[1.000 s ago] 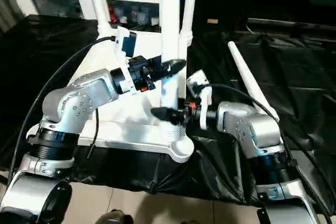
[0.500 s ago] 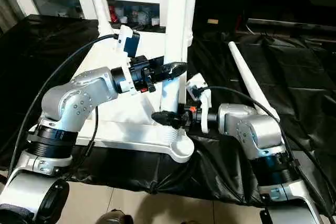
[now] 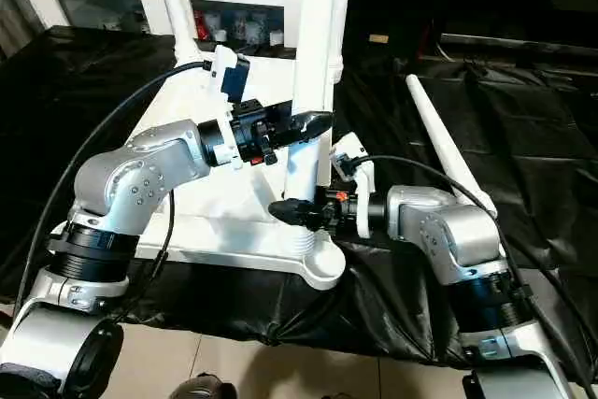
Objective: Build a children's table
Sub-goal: Pick table leg
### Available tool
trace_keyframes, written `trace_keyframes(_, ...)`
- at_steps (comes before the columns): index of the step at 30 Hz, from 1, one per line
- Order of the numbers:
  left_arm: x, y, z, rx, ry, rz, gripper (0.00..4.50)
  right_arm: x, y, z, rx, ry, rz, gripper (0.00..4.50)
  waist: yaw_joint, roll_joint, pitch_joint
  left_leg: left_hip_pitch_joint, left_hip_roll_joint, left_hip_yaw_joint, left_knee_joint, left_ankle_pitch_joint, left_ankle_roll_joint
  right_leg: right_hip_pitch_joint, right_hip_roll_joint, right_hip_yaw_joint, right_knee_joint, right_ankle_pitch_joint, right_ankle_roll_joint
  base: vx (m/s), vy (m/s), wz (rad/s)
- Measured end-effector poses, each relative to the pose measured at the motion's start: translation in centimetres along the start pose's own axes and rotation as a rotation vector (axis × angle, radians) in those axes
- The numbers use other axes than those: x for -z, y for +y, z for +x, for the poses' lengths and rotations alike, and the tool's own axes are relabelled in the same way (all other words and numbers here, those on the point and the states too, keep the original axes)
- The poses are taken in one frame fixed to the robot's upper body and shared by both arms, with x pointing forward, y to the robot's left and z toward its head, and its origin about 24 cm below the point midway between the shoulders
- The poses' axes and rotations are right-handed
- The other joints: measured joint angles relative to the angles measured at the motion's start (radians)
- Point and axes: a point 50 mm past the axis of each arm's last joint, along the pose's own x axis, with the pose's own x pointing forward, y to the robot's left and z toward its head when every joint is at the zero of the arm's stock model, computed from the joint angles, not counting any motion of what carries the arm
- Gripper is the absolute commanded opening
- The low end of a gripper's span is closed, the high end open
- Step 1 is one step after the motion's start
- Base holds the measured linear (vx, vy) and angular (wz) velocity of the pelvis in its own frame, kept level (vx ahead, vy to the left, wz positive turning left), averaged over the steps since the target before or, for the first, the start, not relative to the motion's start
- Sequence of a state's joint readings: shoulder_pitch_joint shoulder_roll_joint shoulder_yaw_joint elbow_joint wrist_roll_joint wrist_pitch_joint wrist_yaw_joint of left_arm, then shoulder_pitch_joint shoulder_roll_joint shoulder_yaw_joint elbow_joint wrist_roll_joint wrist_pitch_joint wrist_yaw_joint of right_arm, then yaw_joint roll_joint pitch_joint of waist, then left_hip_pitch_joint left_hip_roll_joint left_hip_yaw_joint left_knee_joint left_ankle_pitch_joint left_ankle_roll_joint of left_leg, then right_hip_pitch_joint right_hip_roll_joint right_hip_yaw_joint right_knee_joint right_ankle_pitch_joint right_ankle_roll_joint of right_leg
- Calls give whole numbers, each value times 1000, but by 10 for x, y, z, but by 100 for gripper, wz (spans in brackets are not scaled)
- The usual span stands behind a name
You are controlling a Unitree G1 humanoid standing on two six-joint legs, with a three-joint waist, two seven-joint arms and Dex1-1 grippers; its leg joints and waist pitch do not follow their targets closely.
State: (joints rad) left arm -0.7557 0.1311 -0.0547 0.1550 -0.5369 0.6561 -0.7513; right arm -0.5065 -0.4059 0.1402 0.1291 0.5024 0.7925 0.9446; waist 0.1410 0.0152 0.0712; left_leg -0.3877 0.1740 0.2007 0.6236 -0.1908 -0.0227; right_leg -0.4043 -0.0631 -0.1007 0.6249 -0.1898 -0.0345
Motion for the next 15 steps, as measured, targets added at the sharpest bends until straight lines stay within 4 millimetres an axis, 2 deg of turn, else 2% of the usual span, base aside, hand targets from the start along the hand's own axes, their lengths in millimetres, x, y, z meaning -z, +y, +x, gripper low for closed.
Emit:
trace_keyframes(2,-7,0,0,0,-78,29,294,-1,-4,3,44,-53,0,193,-1,0,0,0,0,0,0,0,0,0,0,0,0,0,0,0,0,0)
trace_keyframes(5,-23,-6,-2,34,-212,71,297,-3,-10,5,123,-126,-6,191,0,-1,0,0,0,0,0,0,0,0,0,0,0,0,0,0,0,0)
trace_keyframes(8,-25,-4,-13,56,-205,131,297,-7,-13,4,182,-200,-30,191,0,0,0,1,0,0,0,0,-1,0,0,0,1,0,0,0,0,0)
trace_keyframes(10,-21,0,-22,61,-173,158,297,-5,-15,1,219,-234,-36,191,-1,0,0,1,0,0,0,-1,-2,0,0,0,1,0,0,0,0,0)
trace_keyframes(15,22,5,-56,179,196,320,297,-2,-22,-16,361,-278,-72,191,-4,0,0,1,0,0,0,-3,-5,0,0,1,1,0,0,0,0,0)
